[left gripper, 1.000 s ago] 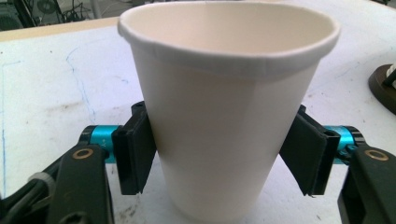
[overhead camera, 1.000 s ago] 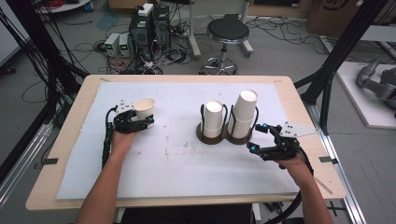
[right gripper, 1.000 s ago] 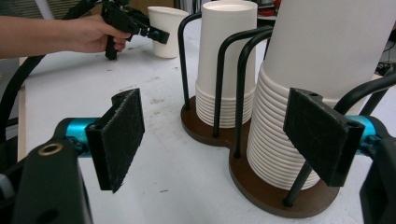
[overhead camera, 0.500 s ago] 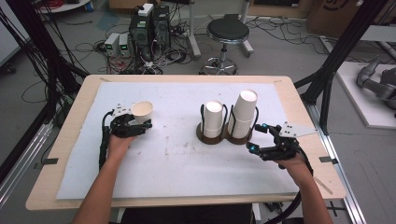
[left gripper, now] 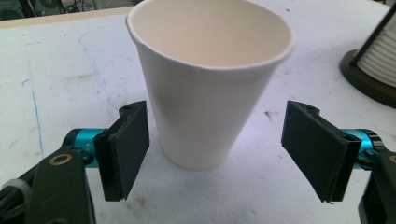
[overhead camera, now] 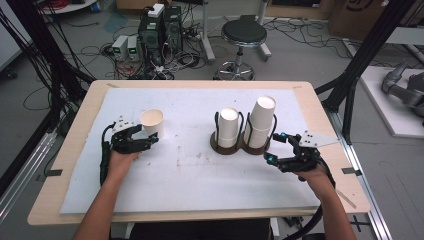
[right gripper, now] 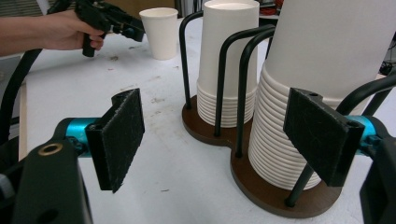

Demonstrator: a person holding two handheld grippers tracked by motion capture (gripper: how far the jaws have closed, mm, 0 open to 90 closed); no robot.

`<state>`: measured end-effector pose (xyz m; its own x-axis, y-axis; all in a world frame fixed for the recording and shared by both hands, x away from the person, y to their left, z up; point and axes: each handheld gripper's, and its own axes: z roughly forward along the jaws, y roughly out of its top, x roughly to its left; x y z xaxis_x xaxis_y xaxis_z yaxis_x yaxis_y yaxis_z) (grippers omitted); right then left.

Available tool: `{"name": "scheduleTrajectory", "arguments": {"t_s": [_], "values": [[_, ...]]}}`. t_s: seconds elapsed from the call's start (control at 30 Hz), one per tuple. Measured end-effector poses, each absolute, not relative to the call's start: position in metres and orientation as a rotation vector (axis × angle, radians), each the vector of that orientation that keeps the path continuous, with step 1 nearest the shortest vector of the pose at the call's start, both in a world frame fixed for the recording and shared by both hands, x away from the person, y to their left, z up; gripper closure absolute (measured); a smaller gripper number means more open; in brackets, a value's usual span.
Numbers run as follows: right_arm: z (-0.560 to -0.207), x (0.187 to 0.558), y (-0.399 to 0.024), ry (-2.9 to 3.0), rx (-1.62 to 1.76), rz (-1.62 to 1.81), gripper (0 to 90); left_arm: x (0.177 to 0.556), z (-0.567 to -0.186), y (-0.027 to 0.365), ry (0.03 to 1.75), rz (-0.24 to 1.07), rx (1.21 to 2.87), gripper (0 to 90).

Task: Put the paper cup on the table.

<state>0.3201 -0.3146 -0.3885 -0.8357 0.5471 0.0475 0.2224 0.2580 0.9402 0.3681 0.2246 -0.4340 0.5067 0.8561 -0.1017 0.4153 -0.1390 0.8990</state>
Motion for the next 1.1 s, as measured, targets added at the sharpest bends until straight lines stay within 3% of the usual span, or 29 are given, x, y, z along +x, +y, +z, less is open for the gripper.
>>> {"name": "scheduleTrajectory", "arguments": {"t_s": [0.6,1.1], "values": [[-0.393,0.321,-0.334,2.193,0.801,1.5,20.9,0.32,-0.4,0.249,0.911,0.571,1.537,23.0],[-0.397,0.322,-0.346,2.174,0.847,1.463,20.9,0.309,-0.395,0.249,0.831,0.567,1.526,22.7]]}}
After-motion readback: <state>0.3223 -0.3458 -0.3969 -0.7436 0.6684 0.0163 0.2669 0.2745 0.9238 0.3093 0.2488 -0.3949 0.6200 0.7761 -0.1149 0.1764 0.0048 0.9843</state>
